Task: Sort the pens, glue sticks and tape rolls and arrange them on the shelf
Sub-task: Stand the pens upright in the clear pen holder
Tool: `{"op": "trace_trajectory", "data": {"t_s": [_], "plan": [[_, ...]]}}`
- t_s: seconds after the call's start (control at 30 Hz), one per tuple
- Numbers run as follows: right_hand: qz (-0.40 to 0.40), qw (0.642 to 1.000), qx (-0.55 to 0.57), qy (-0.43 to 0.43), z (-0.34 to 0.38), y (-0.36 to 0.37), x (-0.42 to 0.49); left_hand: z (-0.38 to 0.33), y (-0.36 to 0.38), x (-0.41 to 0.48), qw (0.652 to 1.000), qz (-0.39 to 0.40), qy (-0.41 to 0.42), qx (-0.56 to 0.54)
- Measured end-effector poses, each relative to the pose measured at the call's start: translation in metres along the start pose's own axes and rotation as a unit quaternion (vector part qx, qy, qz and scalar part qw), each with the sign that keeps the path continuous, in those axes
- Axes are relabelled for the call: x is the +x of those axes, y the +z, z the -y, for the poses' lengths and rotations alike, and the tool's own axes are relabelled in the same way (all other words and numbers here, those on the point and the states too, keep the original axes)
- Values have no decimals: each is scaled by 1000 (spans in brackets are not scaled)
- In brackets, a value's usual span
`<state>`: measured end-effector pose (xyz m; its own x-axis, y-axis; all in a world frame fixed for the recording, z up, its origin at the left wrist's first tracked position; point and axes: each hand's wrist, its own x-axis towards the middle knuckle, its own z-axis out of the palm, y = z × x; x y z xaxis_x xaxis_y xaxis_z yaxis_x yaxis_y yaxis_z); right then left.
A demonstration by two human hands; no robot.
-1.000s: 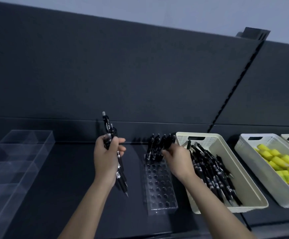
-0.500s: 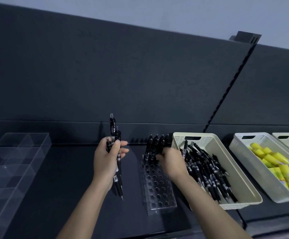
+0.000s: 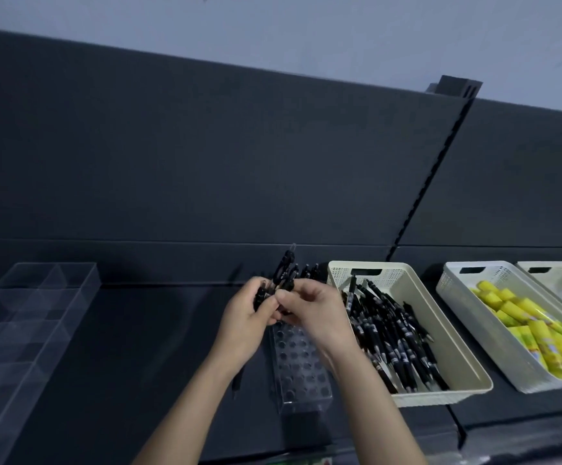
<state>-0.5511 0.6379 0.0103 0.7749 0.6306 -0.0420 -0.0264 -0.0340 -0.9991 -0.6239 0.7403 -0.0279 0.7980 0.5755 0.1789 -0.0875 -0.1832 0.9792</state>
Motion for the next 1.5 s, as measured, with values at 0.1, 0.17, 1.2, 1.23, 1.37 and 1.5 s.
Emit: {"op": "trace_trajectory", "data": {"t_s": [0.1, 0.17, 1.2, 1.23, 1.37, 1.5], "plan": [[-35, 998, 54, 8, -3, -6, -3, -1, 7, -1, 1000, -14, 8, 24], [-65, 995, 81, 12, -7, -19, -4, 1, 9, -1, 997, -57, 13, 47], [-88, 873, -456, -149, -18, -64, 42, 11, 16, -12, 987, -134, -5, 85], [-125, 885, -418, -162, -15, -65, 36, 10, 16, -12, 988, -124, -2, 90], [-39, 984, -151, -90, 2, -42, 19, 5, 22, -8, 989, -58, 28, 133], [12, 999, 14, -39, 11, -29, 15, 4, 25, -5, 984, -31, 59, 166]]}}
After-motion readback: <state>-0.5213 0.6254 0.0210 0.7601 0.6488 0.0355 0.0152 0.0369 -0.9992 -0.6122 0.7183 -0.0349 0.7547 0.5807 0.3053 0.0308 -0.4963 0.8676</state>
